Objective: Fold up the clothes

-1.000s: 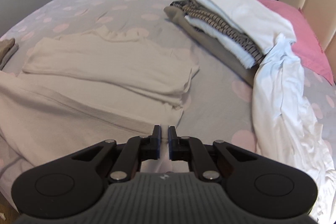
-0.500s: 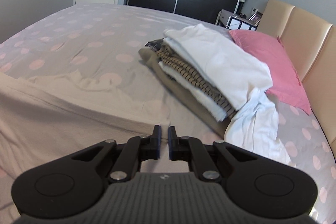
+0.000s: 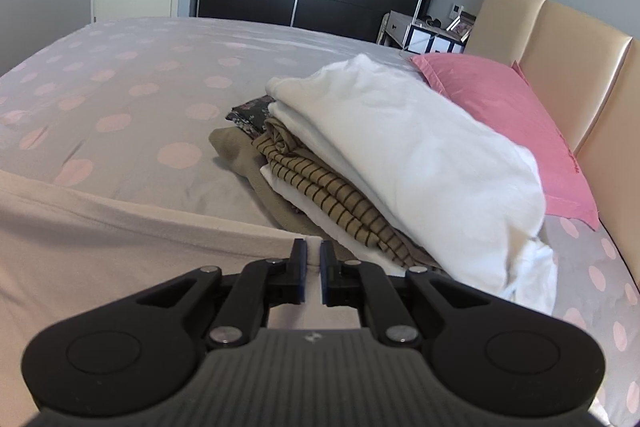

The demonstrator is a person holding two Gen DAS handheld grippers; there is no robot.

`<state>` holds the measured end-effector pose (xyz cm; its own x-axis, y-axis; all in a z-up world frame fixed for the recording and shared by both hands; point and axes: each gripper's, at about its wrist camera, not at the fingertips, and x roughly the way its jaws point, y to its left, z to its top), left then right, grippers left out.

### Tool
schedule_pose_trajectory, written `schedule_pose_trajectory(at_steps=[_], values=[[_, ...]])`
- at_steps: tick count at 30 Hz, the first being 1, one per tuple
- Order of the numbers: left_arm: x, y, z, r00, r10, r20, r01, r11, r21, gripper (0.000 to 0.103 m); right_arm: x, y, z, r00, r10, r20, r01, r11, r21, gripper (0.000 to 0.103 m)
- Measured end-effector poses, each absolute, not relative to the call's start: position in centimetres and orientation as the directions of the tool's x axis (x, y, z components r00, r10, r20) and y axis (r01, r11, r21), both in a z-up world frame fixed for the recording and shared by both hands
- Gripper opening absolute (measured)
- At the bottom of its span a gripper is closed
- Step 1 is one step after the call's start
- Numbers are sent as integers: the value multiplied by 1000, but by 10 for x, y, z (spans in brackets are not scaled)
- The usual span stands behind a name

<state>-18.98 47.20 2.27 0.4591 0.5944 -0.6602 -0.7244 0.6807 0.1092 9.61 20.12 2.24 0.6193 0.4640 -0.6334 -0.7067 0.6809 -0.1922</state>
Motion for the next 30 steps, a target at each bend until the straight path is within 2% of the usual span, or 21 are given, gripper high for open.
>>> schedule_pose_trajectory(at_steps=[12,21,28,30], values=[[-153,503,-39,393,575,-717,-739,662,125,5,133,244,-45,613,375,-696,-682,696,-225,8],[-147,508,-39,393,618,-681,-773,623,119,5,140,254,-56,648,338,-682,-616,760,-209,7],[-139,511,-58,366,572,-734,-752,647,129,6,136,262,-71,630,315,-710,-636,734,-239,8],[-138,511,-61,360,562,-745,-749,650,129,7,136,261,-74,620,306,-722,-639,731,-239,12]])
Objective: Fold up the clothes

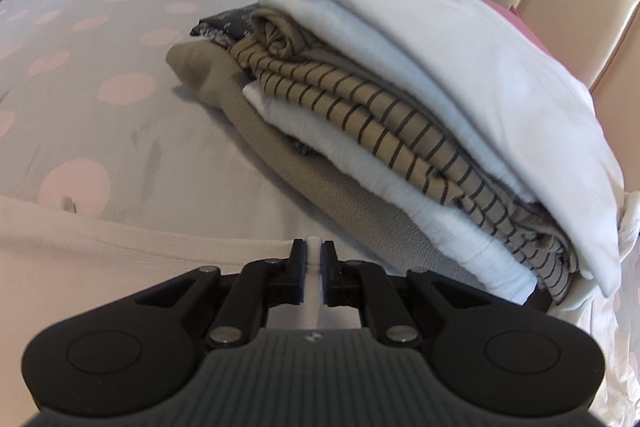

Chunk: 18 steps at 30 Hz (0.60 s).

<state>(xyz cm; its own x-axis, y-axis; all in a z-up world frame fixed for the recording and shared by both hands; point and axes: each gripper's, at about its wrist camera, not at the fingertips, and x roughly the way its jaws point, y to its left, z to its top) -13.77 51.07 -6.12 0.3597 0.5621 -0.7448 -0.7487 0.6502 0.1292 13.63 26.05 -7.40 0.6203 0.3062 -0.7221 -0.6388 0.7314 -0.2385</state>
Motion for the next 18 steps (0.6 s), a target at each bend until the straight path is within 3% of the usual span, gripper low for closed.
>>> schedule_pose_trajectory(at_steps=[3,5,7,11,13,15,18], values=[[-139,508,-59,356,573,-739,-752,644,137,12,138,255,-69,627,298,-720,-628,740,-241,18],[-142,504,-52,362,581,-729,-749,647,144,23,139,249,-62,622,306,-721,-628,745,-226,18],[-146,500,-45,367,590,-719,-746,649,151,24,139,241,-57,602,317,-732,-632,750,-195,20],[-154,489,-32,374,588,-717,-719,673,177,24,135,228,-47,558,335,-760,-655,740,-155,38],[-160,483,-25,373,583,-722,-709,681,184,24,130,220,-42,535,350,-769,-671,729,-136,39],[-166,477,-18,381,564,-733,-699,694,171,27,124,210,-38,503,363,-785,-688,717,-109,47],[-178,467,-8,390,542,-745,-695,704,149,36,115,196,-35,468,362,-806,-712,695,-101,49]])
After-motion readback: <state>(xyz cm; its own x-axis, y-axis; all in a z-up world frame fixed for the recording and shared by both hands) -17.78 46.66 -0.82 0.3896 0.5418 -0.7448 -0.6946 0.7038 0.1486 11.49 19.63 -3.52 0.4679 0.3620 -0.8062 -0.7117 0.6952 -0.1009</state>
